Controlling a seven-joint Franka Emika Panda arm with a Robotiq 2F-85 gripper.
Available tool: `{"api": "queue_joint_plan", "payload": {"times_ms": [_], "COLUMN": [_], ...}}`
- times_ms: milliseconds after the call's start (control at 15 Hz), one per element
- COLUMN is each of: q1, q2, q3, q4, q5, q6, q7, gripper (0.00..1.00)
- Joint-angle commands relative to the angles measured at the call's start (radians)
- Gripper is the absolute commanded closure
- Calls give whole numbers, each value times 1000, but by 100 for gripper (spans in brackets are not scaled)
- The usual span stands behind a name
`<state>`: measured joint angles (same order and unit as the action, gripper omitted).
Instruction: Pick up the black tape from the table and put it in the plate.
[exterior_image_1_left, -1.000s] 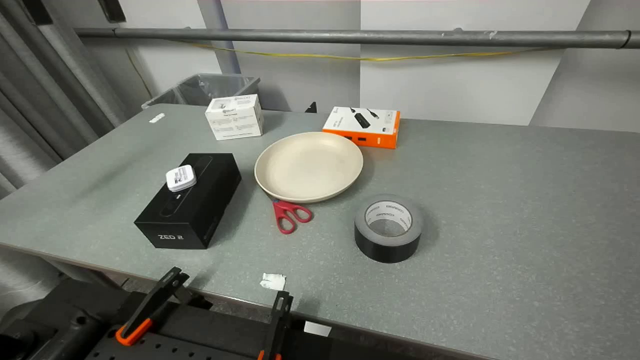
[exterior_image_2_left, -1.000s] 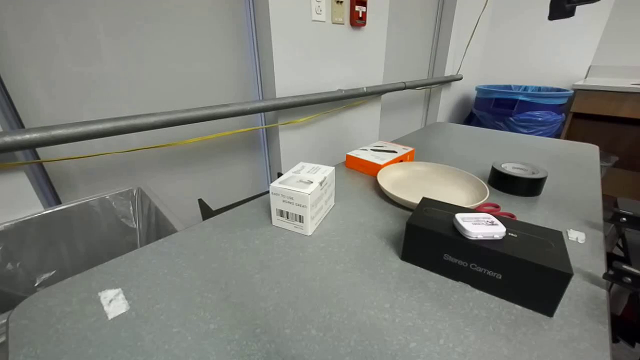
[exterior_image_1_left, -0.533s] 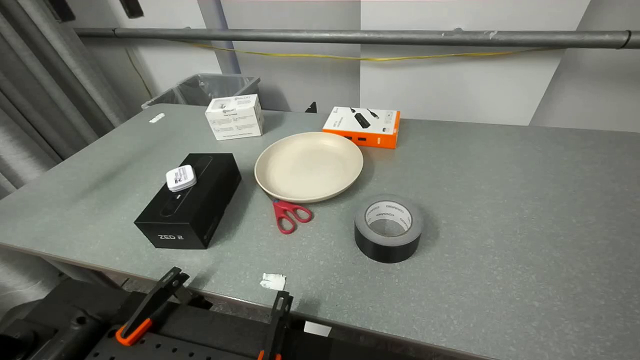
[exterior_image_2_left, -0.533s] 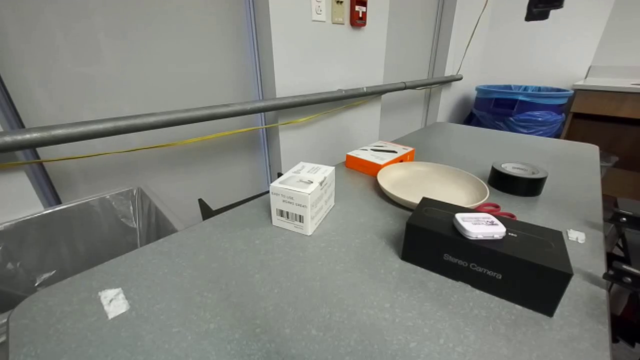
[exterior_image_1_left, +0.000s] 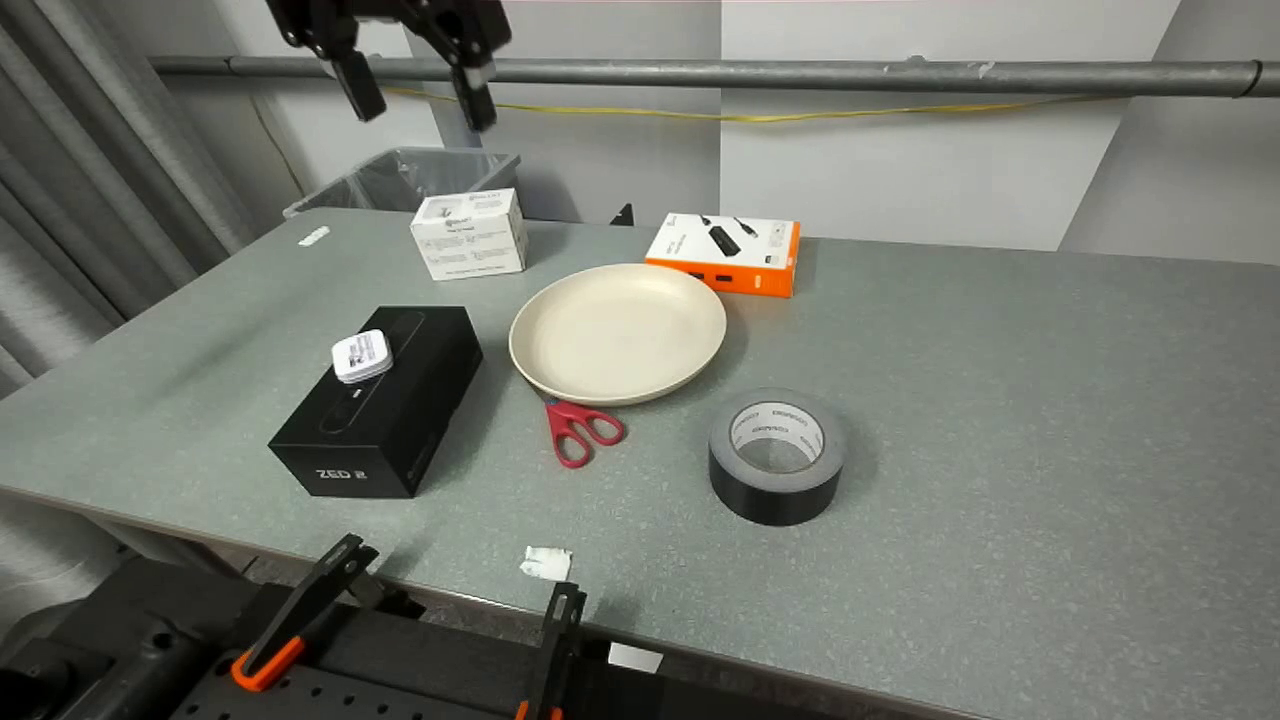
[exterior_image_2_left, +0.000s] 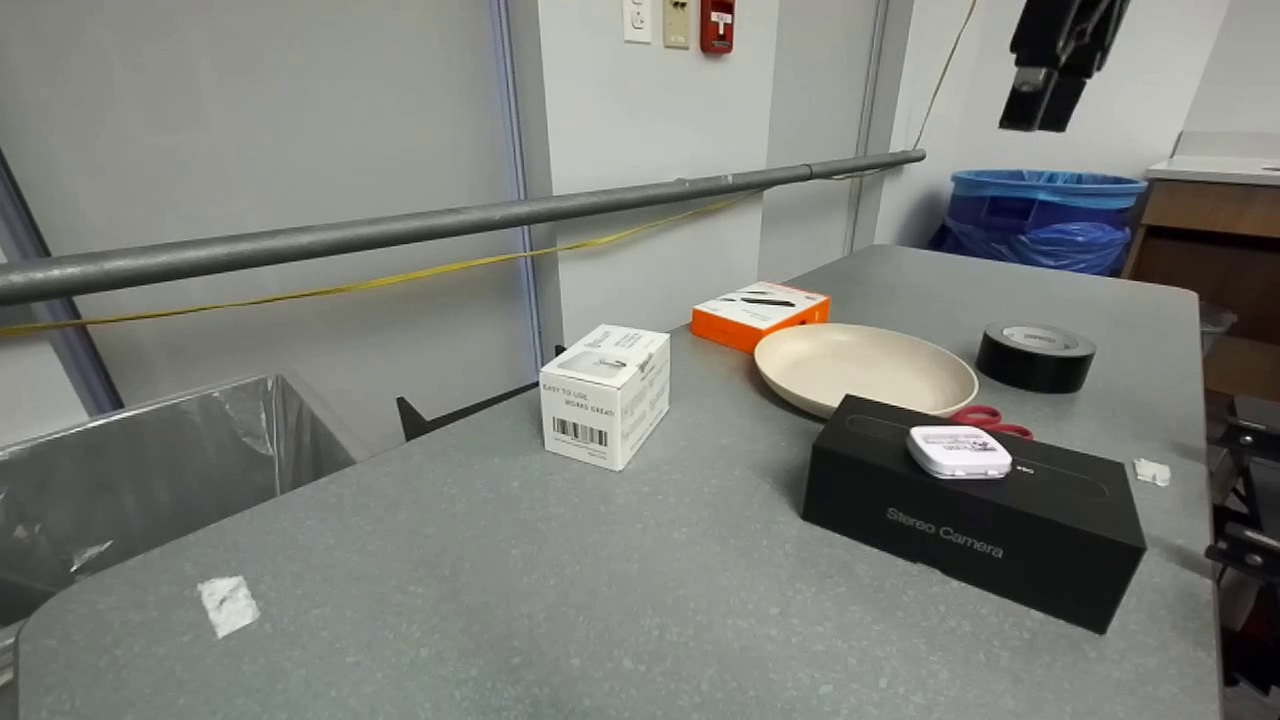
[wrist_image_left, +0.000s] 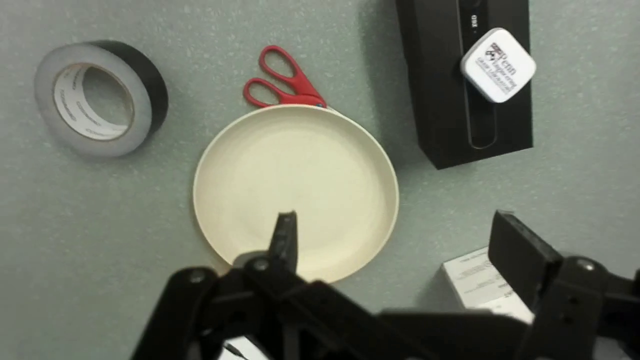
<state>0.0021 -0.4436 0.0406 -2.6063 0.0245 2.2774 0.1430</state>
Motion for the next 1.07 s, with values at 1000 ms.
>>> {"api": "queue_joint_plan", "payload": {"times_ms": [1000], "q1": [-221], "q2": [71], "q3": [-125], "q4": [-180], "q5": [-88], "q6": [238], "q7": [32], "gripper": [0]}}
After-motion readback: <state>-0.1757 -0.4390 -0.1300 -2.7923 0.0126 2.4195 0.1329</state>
